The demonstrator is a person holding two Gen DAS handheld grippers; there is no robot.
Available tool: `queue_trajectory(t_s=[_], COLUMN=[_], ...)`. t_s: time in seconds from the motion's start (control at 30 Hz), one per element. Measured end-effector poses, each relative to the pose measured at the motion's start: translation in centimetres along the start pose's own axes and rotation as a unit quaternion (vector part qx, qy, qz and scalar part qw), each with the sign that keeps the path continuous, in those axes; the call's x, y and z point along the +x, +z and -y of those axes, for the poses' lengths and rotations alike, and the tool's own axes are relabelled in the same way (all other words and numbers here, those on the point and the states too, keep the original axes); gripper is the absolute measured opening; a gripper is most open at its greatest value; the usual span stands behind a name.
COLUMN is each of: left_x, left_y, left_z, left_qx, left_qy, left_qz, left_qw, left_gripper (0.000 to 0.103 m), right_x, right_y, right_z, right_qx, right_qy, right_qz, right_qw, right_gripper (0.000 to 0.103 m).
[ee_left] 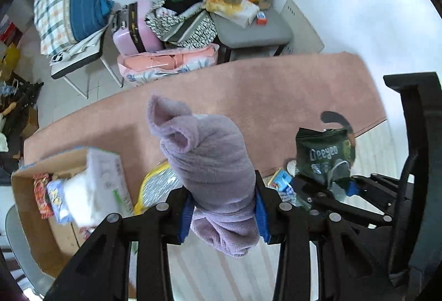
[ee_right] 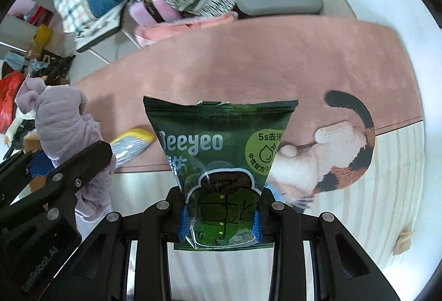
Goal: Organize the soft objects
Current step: 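Carry the sock and green pack into the box and open both tools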
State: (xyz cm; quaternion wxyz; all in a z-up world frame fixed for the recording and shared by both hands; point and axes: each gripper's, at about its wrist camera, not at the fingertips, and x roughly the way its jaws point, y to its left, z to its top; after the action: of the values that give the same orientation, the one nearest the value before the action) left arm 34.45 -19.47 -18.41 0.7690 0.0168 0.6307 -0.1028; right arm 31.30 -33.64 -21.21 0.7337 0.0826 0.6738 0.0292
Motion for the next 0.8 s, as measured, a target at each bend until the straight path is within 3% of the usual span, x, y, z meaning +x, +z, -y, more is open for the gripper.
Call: queue_trajectory(t_s=[0.23, 0.43, 0.63, 0.8], left_x=[-6.3, -9.9, -10.5, -7.1], left_y=[-4.3, -8.6, -12.9, -14.8], left_z=[-5.2, -13.9, -25.1, -32.5], left_qx=[-0.024, -0.075, -0.141, -0.191], left_qy=[-0.008, -0.002, 0.026, 0.020], left_qz=[0.040, 0.049, 0.022, -0.030], left_qw=[0.9989, 0.9959, 0.9895, 0.9810], left_gripper=[0.035, 0.035, 0.035, 0.035], right_x=[-2.8, -5.0, -2.2, 2.7], right_y=[-3.4, -6.4, -9.4, -11.0], right_z=[-8.2, -18.1, -29.2, -37.3], right_qx=[-0.025, -0.075, -0.123, -0.136], right_qy=[0.035, 0.073, 0.108, 0.114], right_qz=[0.034, 0.041, 0.008, -0.031], right_qw=[0.999, 0.994, 0.987, 0.984], right_gripper=[0.035, 0.035, 0.035, 0.035])
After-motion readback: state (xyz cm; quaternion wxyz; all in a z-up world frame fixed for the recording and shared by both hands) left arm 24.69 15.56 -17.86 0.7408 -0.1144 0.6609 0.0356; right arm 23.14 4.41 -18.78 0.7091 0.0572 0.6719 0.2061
